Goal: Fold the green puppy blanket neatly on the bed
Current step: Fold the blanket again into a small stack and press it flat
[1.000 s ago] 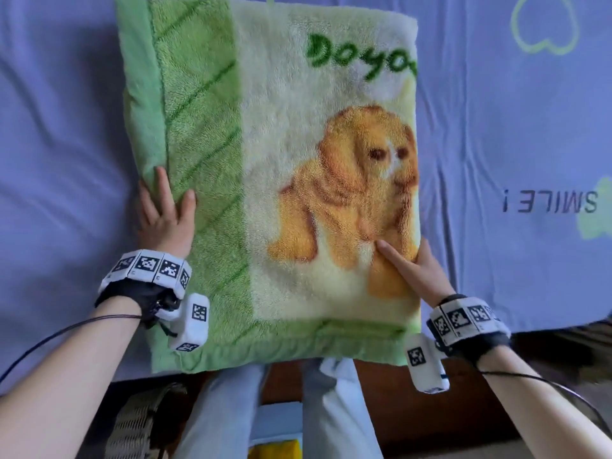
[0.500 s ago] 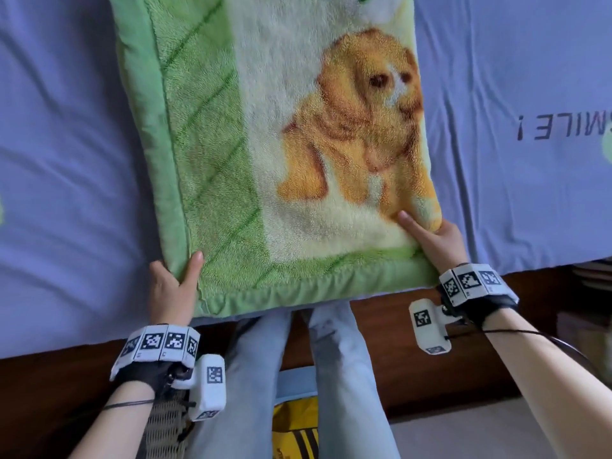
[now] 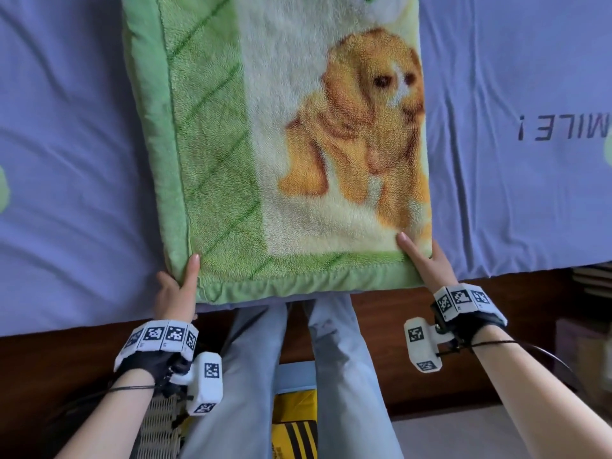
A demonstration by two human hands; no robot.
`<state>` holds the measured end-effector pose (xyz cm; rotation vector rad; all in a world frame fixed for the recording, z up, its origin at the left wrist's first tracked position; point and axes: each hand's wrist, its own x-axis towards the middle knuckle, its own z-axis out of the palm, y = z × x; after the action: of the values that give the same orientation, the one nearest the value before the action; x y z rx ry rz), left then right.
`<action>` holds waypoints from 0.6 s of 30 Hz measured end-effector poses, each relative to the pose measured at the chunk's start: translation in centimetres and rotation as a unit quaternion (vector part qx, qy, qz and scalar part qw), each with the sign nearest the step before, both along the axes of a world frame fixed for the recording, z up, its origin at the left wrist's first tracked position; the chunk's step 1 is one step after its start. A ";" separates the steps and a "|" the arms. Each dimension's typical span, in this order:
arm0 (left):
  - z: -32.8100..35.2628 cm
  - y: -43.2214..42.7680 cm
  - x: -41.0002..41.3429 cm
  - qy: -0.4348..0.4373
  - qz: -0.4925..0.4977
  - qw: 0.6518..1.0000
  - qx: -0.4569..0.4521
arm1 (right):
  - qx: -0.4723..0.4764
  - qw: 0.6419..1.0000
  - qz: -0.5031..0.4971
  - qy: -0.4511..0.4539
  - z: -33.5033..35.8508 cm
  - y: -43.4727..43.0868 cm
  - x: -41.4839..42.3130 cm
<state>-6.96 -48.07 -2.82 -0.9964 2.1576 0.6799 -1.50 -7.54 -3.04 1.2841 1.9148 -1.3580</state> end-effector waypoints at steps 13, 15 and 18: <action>-0.2 -1.4 1.0 0.023 0.044 0.998 0.043 | -0.015 0.998 -0.024 -0.058 0.1 -0.4 2.5; 0.0 -1.6 1.3 0.035 0.034 0.998 0.032 | 0.006 0.998 -0.019 -0.058 0.3 -0.3 2.6; 0.4 -1.4 2.6 0.050 0.045 0.997 0.026 | 0.032 0.998 0.000 -0.053 1.0 0.0 3.6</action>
<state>-4.31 -49.47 -2.39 -1.0570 2.1795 0.8389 2.10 -7.52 -2.03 1.3599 1.8994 -1.2124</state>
